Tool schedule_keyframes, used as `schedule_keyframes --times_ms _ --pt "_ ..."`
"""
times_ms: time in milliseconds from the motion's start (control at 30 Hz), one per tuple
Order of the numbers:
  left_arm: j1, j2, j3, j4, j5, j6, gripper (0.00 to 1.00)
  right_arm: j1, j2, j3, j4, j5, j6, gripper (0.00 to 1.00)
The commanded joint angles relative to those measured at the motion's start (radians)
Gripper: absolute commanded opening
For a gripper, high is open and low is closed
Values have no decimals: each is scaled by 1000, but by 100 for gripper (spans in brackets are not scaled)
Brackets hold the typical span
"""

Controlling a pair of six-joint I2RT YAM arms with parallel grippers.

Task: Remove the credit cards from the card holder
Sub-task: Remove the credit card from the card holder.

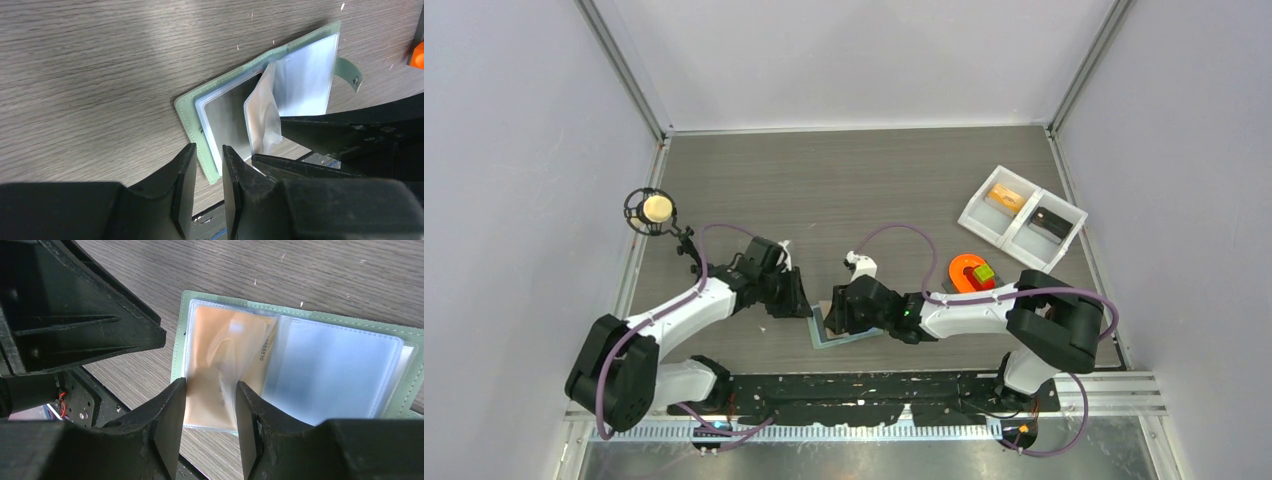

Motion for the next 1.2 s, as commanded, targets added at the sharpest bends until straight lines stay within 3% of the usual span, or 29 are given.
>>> schedule_keyframes --times_ms 0,367,900,1167 --pt "5 21 16 73 44 -10 27 -11 -43 -17 67 -21 24 47" --pt "-2 153 58 132 96 -14 22 -31 -58 -45 93 -47 28 47" --pt "-29 168 87 123 106 -26 22 -52 -86 -65 105 -64 20 47" --pt "-43 74 102 20 -11 -46 33 -59 -101 -82 119 -67 25 47"
